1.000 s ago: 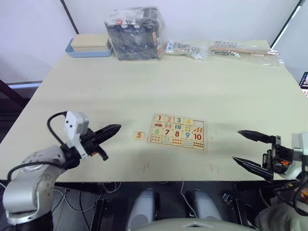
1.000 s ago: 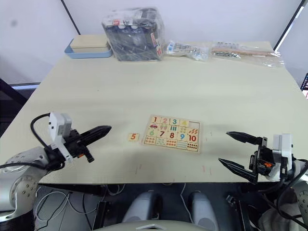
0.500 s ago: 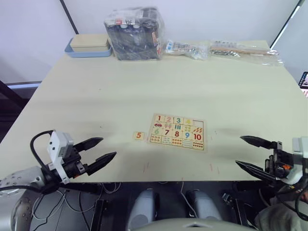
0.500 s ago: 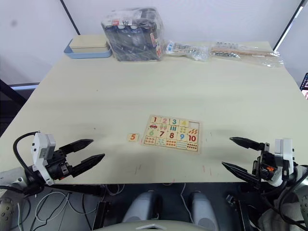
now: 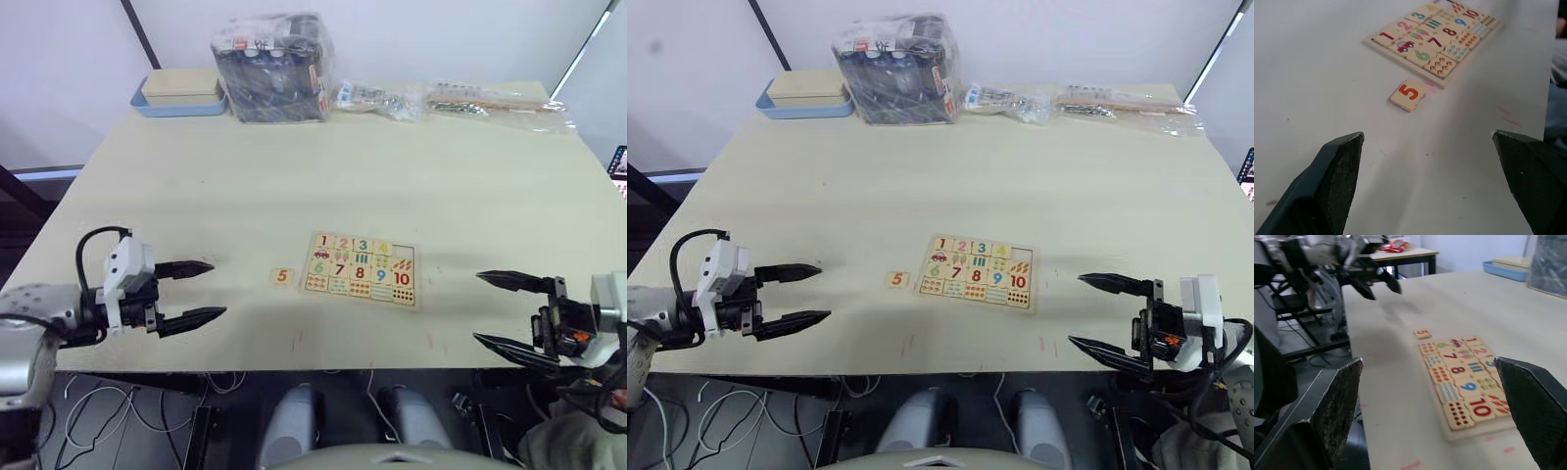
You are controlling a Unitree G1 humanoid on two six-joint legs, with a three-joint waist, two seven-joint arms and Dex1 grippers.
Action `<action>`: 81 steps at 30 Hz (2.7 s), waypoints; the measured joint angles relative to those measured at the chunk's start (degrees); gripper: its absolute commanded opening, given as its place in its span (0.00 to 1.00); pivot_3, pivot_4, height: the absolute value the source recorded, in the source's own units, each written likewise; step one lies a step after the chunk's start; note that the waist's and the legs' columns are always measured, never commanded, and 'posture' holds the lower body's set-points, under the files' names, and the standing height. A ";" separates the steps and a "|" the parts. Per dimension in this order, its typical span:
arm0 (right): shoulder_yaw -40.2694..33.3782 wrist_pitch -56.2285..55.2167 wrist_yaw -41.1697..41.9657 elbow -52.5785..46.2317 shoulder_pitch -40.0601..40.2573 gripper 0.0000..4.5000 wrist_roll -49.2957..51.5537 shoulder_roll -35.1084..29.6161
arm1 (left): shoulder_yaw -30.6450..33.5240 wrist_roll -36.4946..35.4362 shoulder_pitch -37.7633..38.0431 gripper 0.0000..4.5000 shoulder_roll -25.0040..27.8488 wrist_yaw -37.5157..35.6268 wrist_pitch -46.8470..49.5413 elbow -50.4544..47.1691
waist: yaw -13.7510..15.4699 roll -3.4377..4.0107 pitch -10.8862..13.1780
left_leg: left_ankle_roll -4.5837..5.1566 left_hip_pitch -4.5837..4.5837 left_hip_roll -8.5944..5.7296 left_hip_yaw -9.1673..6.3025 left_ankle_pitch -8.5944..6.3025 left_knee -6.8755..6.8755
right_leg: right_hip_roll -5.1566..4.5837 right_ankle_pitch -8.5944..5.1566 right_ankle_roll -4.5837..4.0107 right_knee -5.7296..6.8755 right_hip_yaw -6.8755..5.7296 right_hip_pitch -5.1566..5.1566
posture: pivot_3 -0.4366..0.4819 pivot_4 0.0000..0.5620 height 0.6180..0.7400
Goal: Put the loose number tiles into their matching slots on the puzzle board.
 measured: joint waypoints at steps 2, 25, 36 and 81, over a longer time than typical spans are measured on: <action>0.58 0.15 0.54 -0.63 -0.35 1.00 0.24 -0.45 | -3.36 1.69 -4.10 0.98 0.80 -2.80 -2.30 3.85 | -0.03 0.00 0.00 | 0.00 -0.02 0.00 0.04 0.00 0.00 | 0.00 0.00 0.00 0.00 0.00 0.01 | 0.48 0.27 1.00; 0.42 0.05 -1.83 -3.12 2.71 1.00 0.12 -0.68 | -29.28 19.85 -36.96 0.70 -11.29 -8.94 -21.50 36.77 | -0.06 -0.10 0.02 | 0.03 -0.13 0.00 0.03 0.00 0.07 | 0.20 0.15 0.26 0.01 0.02 0.00 | 0.48 0.27 1.00; -0.63 -0.48 -2.87 -3.19 4.07 1.00 -0.21 -0.67 | -30.16 19.75 -37.57 0.48 -12.06 -9.06 -25.57 38.51 | -0.03 -0.10 0.02 | 0.03 -0.13 0.00 0.01 0.00 0.08 | 0.18 0.15 0.26 0.02 0.01 0.00 | 0.48 0.27 1.00; -8.46 -5.60 -7.02 -2.98 12.36 1.00 -0.34 5.72 | -45.74 20.97 -63.56 0.21 -14.19 -6.66 29.36 7.85 | 0.14 -0.10 0.05 | 0.03 -0.17 -0.12 -0.14 0.01 0.14 | 0.46 0.10 0.27 0.08 0.21 0.01 | 0.48 0.27 1.00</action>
